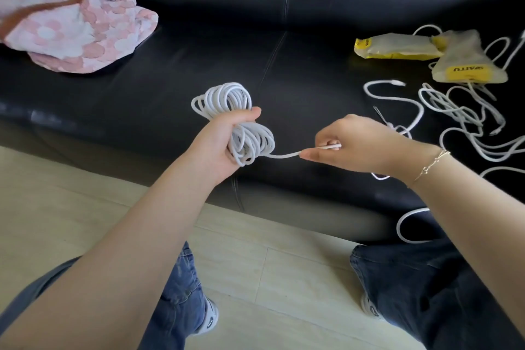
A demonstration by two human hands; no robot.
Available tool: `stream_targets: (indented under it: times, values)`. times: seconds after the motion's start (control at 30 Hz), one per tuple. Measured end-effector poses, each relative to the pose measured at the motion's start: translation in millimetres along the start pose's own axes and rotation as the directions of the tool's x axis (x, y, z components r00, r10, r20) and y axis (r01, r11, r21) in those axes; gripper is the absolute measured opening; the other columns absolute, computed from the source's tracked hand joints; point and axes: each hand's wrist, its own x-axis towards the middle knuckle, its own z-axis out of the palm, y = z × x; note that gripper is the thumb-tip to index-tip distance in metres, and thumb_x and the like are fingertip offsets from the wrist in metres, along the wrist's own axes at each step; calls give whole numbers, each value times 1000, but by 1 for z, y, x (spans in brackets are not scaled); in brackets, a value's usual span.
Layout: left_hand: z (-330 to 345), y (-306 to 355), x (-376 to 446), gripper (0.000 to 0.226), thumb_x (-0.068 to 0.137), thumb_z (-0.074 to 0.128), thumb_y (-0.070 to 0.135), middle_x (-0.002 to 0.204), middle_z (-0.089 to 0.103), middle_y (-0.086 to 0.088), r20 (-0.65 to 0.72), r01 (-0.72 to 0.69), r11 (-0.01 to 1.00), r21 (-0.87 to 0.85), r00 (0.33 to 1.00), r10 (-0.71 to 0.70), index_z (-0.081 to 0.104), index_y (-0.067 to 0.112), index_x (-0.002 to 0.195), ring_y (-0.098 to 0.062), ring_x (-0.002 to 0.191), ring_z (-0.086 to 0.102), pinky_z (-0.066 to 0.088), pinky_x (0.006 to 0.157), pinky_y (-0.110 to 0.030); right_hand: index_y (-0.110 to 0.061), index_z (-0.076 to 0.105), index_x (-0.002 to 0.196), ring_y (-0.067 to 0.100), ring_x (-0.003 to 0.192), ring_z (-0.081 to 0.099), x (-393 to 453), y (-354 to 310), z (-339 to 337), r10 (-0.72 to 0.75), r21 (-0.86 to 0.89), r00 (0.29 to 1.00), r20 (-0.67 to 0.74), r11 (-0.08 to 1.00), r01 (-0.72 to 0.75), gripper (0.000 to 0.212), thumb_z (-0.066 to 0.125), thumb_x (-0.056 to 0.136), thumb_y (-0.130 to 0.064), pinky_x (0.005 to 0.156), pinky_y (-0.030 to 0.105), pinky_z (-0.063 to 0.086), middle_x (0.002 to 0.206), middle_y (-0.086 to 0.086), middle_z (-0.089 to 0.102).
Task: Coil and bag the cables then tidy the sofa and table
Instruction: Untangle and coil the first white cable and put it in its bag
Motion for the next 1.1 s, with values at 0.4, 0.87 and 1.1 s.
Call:
stream_targets:
  times: [0.4, 0.87, 1.1]
  values:
    - [0, -10, 7, 16, 85, 74, 16, 92, 74, -3, 88, -110, 806, 582, 994, 72, 69, 10, 99, -16, 86, 71, 57, 76, -32, -21, 63, 85, 17, 65, 55, -1, 7, -5, -32, 155, 975, -218, 986, 68, 15, 54, 97, -23, 61, 36, 46, 68, -3, 60]
    - [11, -28, 3, 20, 80, 79, 16, 92, 76, -9, 219, -190, 744, 640, 974, 60, 67, 4, 90, -27, 97, 72, 55, 93, -44, -17, 63, 90, 24, 62, 51, 3, -2, 4, -144, 282, 928, -343, 927, 248, 14, 54, 98, -23, 64, 43, 47, 72, 3, 59]
    - [8, -25, 6, 29, 79, 81, 23, 70, 68, 0, 107, -140, 762, 632, 990, 93, 65, 7, 98, -17, 77, 75, 59, 68, -32, -18, 62, 78, 10, 54, 47, -1, 5, -8, -62, 233, 971, -233, 965, 117, 23, 57, 95, -32, 55, 25, 37, 59, -5, 53]
